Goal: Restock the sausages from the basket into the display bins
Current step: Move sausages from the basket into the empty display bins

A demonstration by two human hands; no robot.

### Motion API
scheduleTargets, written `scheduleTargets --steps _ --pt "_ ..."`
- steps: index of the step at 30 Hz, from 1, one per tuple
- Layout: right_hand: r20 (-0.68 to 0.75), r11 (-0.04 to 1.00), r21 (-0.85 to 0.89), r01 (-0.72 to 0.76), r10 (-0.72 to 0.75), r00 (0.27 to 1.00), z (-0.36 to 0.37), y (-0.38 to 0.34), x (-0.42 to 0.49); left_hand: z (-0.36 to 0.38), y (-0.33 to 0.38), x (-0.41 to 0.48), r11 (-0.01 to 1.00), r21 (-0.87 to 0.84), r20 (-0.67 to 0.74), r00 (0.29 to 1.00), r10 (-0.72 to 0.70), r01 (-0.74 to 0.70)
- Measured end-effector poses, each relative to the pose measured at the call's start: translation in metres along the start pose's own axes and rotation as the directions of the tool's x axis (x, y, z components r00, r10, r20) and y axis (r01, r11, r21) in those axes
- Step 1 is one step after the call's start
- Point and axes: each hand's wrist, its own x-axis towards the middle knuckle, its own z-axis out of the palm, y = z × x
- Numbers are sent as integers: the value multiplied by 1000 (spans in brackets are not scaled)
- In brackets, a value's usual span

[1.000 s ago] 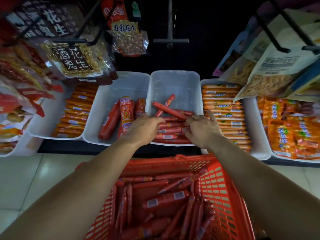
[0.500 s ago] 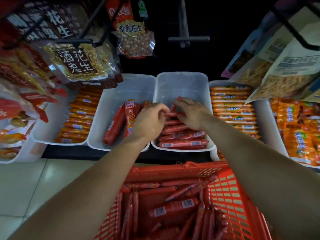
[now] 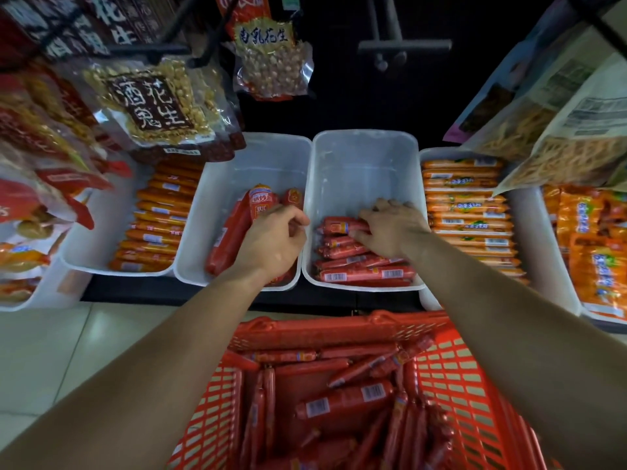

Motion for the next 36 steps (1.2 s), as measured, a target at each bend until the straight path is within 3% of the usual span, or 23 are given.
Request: scheduleTargets --steps 4,10,13,17,19,21,25,36 --pt "22 986 167 22 -26 999 3 -3 -16 -6 5 -12 999 -27 -29 999 -19 18" --pt "-198 917 398 -15 101 975 -8 -14 -81 -34 34 -65 997 -64 -56 998 -42 38" --pt "-263 854 518 55 98 960 -4 -25 -131 -41 46 -116 994 -96 -65 997 -51 45" --pt "-357 775 628 74 202 912 18 -49 -200 -35 50 -187 991 -86 -32 994 -109 106" --pt "-259 744 669 11 219 941 43 -60 -224 -26 43 -217 984 -36 45 983 -176 177" --pt "-37 749 656 -93 155 987 77 -68 -240 -12 31 -242 955 28 163 941 -295 294" --pt "293 877 456 -148 9 956 131 -80 -252 18 4 -280 886 141 337 820 -463 442" --pt "384 992 123 21 -67 921 184 -105 -189 75 -56 -292 866 201 568 666 -484 458"
